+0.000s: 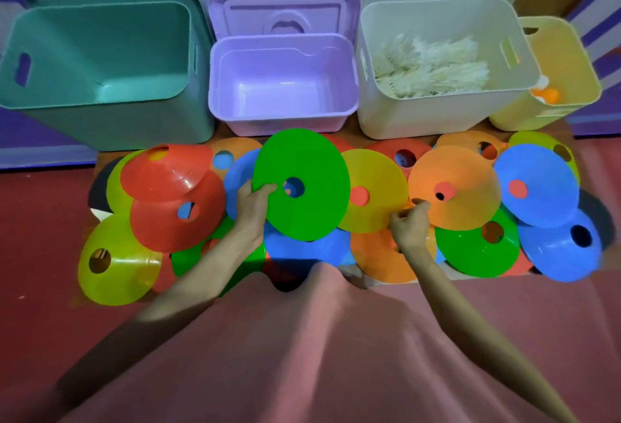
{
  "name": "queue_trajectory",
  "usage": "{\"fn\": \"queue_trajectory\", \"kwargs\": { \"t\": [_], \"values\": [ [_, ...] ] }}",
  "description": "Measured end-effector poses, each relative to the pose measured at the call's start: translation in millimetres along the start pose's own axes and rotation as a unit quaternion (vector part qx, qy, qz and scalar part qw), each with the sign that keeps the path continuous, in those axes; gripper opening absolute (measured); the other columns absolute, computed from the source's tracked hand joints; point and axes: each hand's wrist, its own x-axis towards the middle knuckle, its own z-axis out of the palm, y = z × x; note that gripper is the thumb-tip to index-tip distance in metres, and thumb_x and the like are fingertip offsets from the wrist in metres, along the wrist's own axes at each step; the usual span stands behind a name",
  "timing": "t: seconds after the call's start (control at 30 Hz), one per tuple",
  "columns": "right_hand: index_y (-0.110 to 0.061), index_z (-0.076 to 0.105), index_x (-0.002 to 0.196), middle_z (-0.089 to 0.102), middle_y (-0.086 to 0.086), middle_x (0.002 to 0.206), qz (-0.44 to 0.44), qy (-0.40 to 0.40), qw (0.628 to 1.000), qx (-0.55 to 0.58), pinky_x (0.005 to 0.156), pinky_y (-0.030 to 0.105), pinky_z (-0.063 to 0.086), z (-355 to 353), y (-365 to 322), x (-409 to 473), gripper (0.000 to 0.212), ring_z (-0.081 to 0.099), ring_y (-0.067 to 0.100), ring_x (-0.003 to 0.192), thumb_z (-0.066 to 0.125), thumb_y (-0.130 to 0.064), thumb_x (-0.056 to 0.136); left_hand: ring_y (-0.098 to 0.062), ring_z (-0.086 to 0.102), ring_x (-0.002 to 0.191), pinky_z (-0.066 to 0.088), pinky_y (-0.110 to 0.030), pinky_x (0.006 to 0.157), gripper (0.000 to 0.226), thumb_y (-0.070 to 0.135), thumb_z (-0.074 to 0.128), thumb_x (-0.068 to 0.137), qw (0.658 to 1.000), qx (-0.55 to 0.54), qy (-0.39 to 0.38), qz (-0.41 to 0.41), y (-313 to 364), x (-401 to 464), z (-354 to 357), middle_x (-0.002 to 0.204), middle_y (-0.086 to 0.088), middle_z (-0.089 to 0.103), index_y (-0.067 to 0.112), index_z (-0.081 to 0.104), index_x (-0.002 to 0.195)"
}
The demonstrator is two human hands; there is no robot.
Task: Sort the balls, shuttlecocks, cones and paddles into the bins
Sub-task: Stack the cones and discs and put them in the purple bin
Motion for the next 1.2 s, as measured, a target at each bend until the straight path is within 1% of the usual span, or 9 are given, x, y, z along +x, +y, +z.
{"fn": "queue_trajectory", "kwargs": {
  "t": [0.1, 0.17, 0.33, 0.5, 0.67, 0.83, 1.03, 1.1, 1.2],
  "values": [
    [0.010, 0.050, 0.109, 0.055, 0.021, 0.088, -0.039, 0.061, 0.997, 0.038, 0.065, 0.038, 0.036, -8.5, -7.6, -4.2, 0.020, 0.054, 0.032, 0.078, 0.046, 0.001, 0.091, -0.017, 0.058, 0.070, 0.048, -0.030, 0.068, 0.020, 0.001, 0.057, 0.086, 0.999, -0.012, 0.034, 0.037, 5.3, 1.3, -0.7, 0.064, 0.011, 0.068, 0.016, 0.066, 0.078],
    [0.008, 0.050, 0.107, 0.054, 0.020, 0.091, -0.072, 0.127, 0.988, 0.047, 0.064, 0.027, 0.026, -16.8, -10.5, -7.2, 0.018, 0.048, 0.026, 0.078, 0.041, 0.000, 0.094, -0.011, 0.058, 0.070, 0.048, -0.024, 0.065, 0.016, 0.003, 0.058, 0.087, 0.996, -0.004, 0.047, 0.077, 6.8, 0.2, -2.3, 0.073, 0.009, 0.067, 0.016, 0.066, 0.086],
    [0.010, 0.048, 0.106, 0.045, 0.009, 0.090, -0.104, 0.234, 0.960, 0.110, 0.069, 0.022, 0.026, -31.8, -12.9, -12.7, 0.018, 0.038, 0.009, 0.079, 0.037, 0.000, 0.096, -0.012, 0.062, 0.079, 0.051, -0.031, 0.076, 0.006, 0.014, 0.066, 0.086, 0.995, 0.017, 0.038, 0.088, 1.4, 2.7, -0.9, 0.082, 0.007, 0.068, 0.020, 0.067, 0.085],
    [-0.007, 0.050, 0.099, 0.047, 0.000, 0.079, -0.088, 0.140, 0.967, 0.194, 0.064, 0.045, 0.039, -20.1, -10.0, -5.1, 0.018, 0.046, 0.023, 0.073, 0.039, -0.018, 0.089, -0.022, 0.065, 0.086, 0.053, -0.044, 0.085, 0.024, 0.036, 0.075, 0.078, 0.998, 0.019, -0.053, 0.006, -3.1, 1.1, 18.6, 0.093, -0.008, 0.072, 0.016, 0.071, 0.090],
    [-0.009, 0.045, 0.111, 0.048, -0.002, 0.074, -0.128, 0.043, 0.975, 0.177, 0.044, 0.026, 0.041, -16.6, -14.5, -14.9, 0.020, 0.053, 0.027, 0.060, 0.047, -0.008, 0.092, -0.011, 0.066, 0.079, 0.056, -0.027, 0.069, 0.021, 0.031, 0.056, 0.095, 0.991, -0.011, -0.135, -0.009, -2.2, -10.0, 53.8, 0.085, 0.002, 0.073, 0.012, 0.066, 0.096],
    [-0.006, 0.049, 0.109, 0.048, -0.005, 0.066, -0.121, 0.061, 0.978, 0.157, 0.049, 0.032, 0.038, -19.4, 1.8, -8.3, 0.023, 0.049, 0.017, 0.057, 0.055, 0.000, 0.087, -0.014, 0.067, 0.077, 0.059, -0.032, 0.062, 0.043, 0.049, 0.039, 0.097, 0.981, 0.011, -0.182, -0.060, 0.7, -16.1, 78.5, 0.085, -0.003, 0.069, 0.013, 0.062, 0.102],
    [-0.005, 0.054, 0.109, 0.052, -0.003, 0.066, -0.117, 0.050, 0.987, 0.103, 0.055, 0.030, 0.036, -27.5, 20.3, -2.5, 0.026, 0.047, 0.007, 0.055, 0.061, -0.003, 0.085, -0.028, 0.066, 0.103, 0.056, -0.047, 0.084, 0.043, 0.043, 0.051, 0.093, 0.965, 0.048, -0.240, -0.090, -6.3, -23.3, 100.6, 0.118, -0.018, 0.064, 0.011, 0.055, 0.122],
    [-0.007, 0.053, 0.112, 0.056, 0.000, 0.070, -0.131, 0.043, 0.987, 0.078, 0.056, 0.031, 0.038, -30.7, 24.0, -1.8, 0.028, 0.049, 0.012, 0.057, 0.062, -0.006, 0.085, -0.029, 0.064, 0.107, 0.056, -0.048, 0.084, 0.048, 0.046, 0.056, 0.088, 0.961, 0.045, -0.251, -0.110, -9.0, -22.7, 106.7, 0.121, -0.014, 0.063, 0.016, 0.055, 0.124],
    [-0.006, 0.052, 0.113, 0.057, -0.001, 0.072, -0.154, 0.032, 0.986, 0.062, 0.057, 0.032, 0.040, -34.7, 26.4, -1.5, 0.030, 0.050, 0.014, 0.060, 0.063, -0.008, 0.085, -0.025, 0.065, 0.099, 0.059, -0.043, 0.075, 0.025, 0.030, 0.061, 0.089, 0.956, 0.051, -0.265, -0.112, -14.0, -20.9, 111.6, 0.109, -0.010, 0.067, 0.017, 0.061, 0.111]
  ]
}}
